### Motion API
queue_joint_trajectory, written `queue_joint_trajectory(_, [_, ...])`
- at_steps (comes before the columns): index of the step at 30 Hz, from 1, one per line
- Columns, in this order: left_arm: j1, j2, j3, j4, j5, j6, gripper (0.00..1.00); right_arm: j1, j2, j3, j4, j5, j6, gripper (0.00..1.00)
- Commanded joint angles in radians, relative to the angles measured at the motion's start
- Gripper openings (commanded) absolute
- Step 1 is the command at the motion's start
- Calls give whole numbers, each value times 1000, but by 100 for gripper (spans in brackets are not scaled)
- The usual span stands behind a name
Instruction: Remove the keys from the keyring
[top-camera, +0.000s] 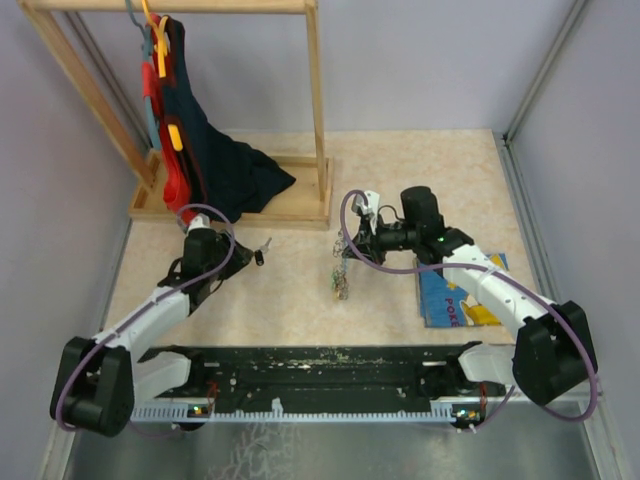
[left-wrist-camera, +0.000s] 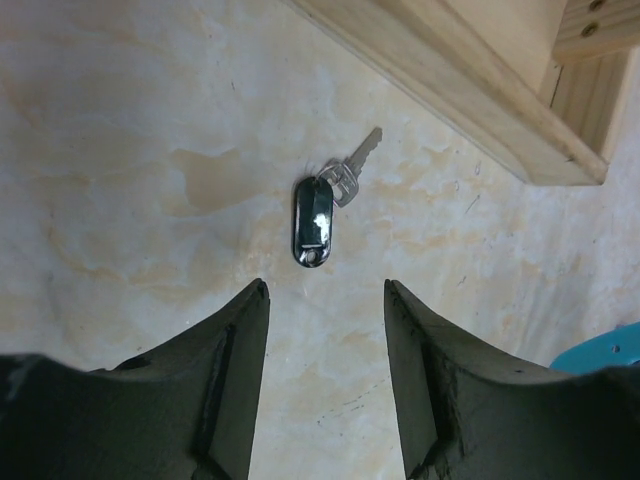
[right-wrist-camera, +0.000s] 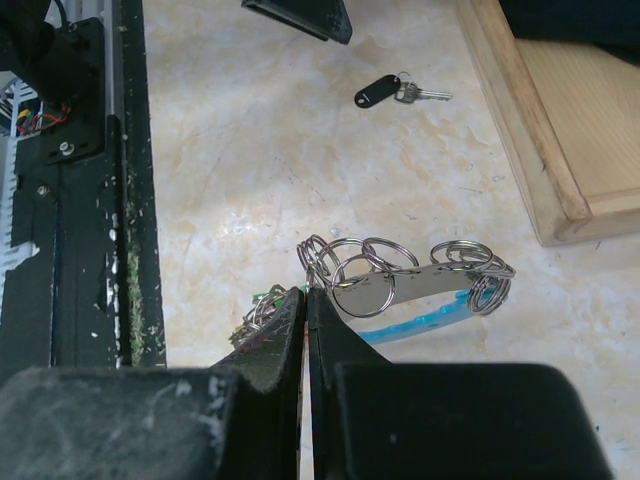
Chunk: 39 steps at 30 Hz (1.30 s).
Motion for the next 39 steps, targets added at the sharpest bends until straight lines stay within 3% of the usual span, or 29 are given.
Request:
queue_joint_trajectory(1, [-35, 67, 57, 4, 11, 26, 56, -20, -51, 78, 40, 2, -9, 0])
queue_joint_trajectory(5, [-40, 82, 15, 213, 161, 178, 57, -25, -52, 80, 38, 11, -10, 0])
queue_joint_trajectory(7, [-43, 130, 34, 243, 181, 203, 51, -25, -51, 81, 39, 13, -11, 0])
queue_joint_trajectory(10, [-56, 272, 146, 162, 151, 219, 31, -25, -48, 78, 38, 11, -8, 0])
queue_joint_trajectory(15, [-102, 500, 368, -95, -18, 189, 20, -25, -48, 79, 37, 10, -10, 0])
queue_joint_trajectory(22, [-113, 586, 385, -103, -101, 163, 23, -26, -44, 78, 40, 4, -10, 0])
queue_joint_trajectory(28, [-104, 639, 447, -296, -262, 25, 25, -25, -54, 77, 35, 10, -11, 0])
queue_joint_trajectory(34, [-55, 451, 284, -344, -419, -166, 28, -25, -60, 78, 32, 15, -15, 0])
queue_joint_trajectory(39, [-28, 225, 161, -383, -548, -291, 43, -28, -62, 79, 30, 40, -14, 0])
